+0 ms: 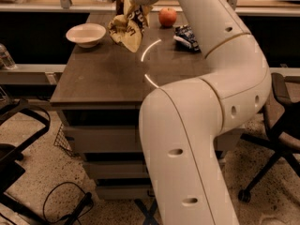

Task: Move brown chip bag near paper bowl

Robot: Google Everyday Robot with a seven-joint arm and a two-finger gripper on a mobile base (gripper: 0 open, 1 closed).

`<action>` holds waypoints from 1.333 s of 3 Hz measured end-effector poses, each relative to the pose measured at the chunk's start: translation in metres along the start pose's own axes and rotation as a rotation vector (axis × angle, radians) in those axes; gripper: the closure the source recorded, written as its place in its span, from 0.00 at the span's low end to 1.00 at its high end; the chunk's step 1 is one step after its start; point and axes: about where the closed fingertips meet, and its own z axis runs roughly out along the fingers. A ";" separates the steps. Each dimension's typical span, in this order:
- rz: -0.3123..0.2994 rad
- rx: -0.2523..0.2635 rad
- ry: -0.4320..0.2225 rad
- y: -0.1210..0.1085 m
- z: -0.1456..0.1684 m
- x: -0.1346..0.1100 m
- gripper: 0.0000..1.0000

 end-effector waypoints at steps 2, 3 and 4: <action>-0.001 -0.004 0.008 0.002 0.009 0.001 0.35; -0.002 -0.007 0.014 0.003 0.015 0.002 0.04; -0.002 -0.008 0.016 0.004 0.018 0.002 0.00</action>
Offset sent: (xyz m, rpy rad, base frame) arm 0.0010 0.0021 -0.0031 -0.0004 0.0032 0.0020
